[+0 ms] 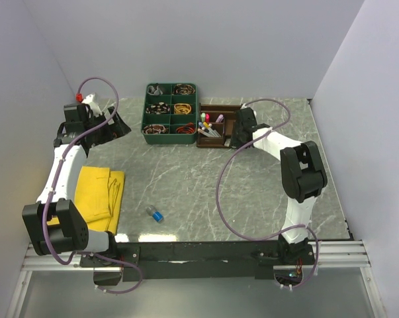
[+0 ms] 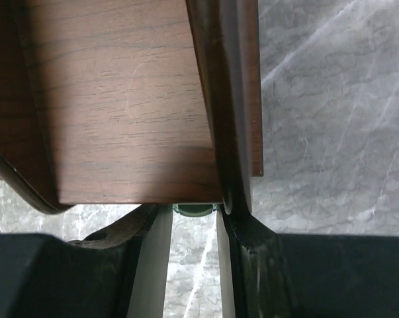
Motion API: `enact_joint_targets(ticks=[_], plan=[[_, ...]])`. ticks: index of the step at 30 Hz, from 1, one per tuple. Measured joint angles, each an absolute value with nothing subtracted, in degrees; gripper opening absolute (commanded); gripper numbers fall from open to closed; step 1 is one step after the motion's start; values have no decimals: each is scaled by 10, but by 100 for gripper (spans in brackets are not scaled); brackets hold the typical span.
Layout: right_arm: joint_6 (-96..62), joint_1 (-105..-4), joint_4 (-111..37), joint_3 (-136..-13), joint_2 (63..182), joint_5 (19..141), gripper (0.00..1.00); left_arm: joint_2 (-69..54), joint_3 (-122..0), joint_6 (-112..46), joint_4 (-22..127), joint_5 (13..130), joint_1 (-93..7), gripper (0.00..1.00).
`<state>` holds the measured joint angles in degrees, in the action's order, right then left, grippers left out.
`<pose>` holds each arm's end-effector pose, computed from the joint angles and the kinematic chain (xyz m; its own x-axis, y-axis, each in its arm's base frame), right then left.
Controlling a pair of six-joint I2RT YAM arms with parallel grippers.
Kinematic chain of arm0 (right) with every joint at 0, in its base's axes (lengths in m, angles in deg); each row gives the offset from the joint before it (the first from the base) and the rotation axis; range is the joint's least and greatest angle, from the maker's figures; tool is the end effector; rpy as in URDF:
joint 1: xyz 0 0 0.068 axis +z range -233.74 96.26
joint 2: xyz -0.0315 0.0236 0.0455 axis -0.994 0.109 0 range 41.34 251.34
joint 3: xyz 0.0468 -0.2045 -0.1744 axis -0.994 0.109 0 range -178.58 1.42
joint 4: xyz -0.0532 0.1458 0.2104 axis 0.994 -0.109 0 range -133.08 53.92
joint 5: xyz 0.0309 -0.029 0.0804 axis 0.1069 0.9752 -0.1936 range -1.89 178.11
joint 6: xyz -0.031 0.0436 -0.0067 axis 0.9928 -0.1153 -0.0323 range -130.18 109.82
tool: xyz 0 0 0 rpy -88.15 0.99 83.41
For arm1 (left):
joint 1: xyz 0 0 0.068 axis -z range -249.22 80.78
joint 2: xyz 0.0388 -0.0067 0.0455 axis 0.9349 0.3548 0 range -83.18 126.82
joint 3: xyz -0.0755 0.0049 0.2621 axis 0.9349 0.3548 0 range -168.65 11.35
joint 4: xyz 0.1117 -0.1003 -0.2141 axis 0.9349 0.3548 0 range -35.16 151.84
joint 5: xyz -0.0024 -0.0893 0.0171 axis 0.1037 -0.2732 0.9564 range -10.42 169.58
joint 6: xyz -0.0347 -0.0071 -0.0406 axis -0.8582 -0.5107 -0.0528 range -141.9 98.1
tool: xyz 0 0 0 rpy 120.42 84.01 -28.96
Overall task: Sort the stationery into containers
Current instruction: Place the stationery in the storage box.
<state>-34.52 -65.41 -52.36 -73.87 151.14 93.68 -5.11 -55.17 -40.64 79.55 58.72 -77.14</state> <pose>0.3945 0.1271 0.1878 -0.7752 0.1753 -0.6069 0.0710 0.9788 0.1921 0.3029 0.0293 0.3181 -0.6047 -0.3873 -0.6959 -0.0409 0.8877 -0.4586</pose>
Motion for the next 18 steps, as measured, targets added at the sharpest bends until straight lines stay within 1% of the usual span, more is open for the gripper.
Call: enact_joint_targets(ticks=[3, 4, 6, 7, 10, 14, 16, 18], plan=[[-343, -654, -523, -747, 1519, 942, 1, -51, -552, -406, 795, 587, -772, 99], [-343, -654, -523, -748, 1521, 944, 15, -51, -552, -406, 795, 587, -772, 100], [-343, -653, -522, -749, 1522, 947, 27, -51, -552, -406, 795, 587, -772, 99], [-342, -653, -522, -751, 1523, 948, 35, -51, -552, -406, 795, 587, -772, 99], [-341, -651, -522, -751, 1525, 955, 39, -51, -552, -406, 795, 587, -772, 99], [-339, -649, -522, -751, 1525, 961, 43, -51, -551, -407, 795, 587, -773, 99], [-340, -649, -522, -751, 1525, 962, 48, -52, -548, -407, 793, 586, -773, 100], [-342, -649, -523, -750, 1522, 963, 50, -53, -543, -407, 794, 585, -773, 99]])
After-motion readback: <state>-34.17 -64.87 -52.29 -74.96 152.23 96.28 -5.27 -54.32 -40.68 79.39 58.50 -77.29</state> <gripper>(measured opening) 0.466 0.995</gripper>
